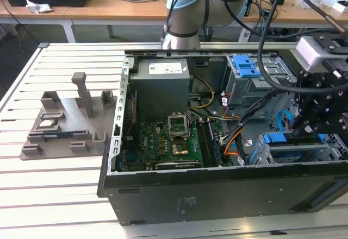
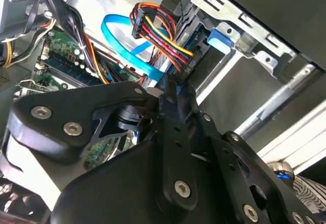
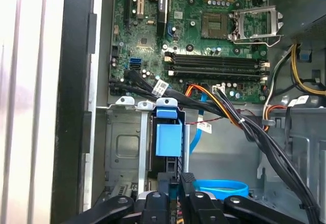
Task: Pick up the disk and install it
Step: 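Insert the second disk wire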
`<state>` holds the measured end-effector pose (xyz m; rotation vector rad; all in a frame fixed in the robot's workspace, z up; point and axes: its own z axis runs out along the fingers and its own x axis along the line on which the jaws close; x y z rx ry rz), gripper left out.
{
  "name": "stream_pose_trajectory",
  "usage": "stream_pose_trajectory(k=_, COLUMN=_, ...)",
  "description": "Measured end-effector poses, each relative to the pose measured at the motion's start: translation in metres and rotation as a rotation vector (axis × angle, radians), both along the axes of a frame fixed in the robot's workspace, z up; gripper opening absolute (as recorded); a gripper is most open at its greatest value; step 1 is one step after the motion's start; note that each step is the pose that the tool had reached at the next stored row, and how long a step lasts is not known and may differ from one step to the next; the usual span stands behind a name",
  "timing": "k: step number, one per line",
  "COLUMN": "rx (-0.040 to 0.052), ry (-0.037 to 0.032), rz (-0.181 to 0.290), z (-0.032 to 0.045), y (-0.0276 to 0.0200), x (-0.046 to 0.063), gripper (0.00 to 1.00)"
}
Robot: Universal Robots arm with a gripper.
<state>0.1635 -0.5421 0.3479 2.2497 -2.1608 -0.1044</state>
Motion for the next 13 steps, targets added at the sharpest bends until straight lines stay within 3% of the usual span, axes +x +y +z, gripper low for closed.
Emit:
stream_pose_trajectory(k=4, rx=0.0002, ry=0.0, rz=0.0, z=0.0212, y=0.0016, x=0.0, gripper=0.22)
stream_pose_trajectory(k=6, rx=0.0001, ry=0.0, rz=0.0, z=0.0324, y=0.0019, x=0.0, gripper=0.11)
stream_pose_trajectory(k=7, rx=0.0002, ry=0.0, rz=0.0, z=0.0375, y=0.0019, x=0.0, gripper=0.11)
stream_pose_trajectory(k=10, rx=0.0004, ry=0.0, rz=0.0, z=0.0441, y=0.0021, x=0.0, gripper=0.11)
stream_pose_trajectory(k=13, rx=0.0002, ry=0.0001, rz=0.0, z=0.0445, y=0.0021, x=0.0, gripper=0.11)
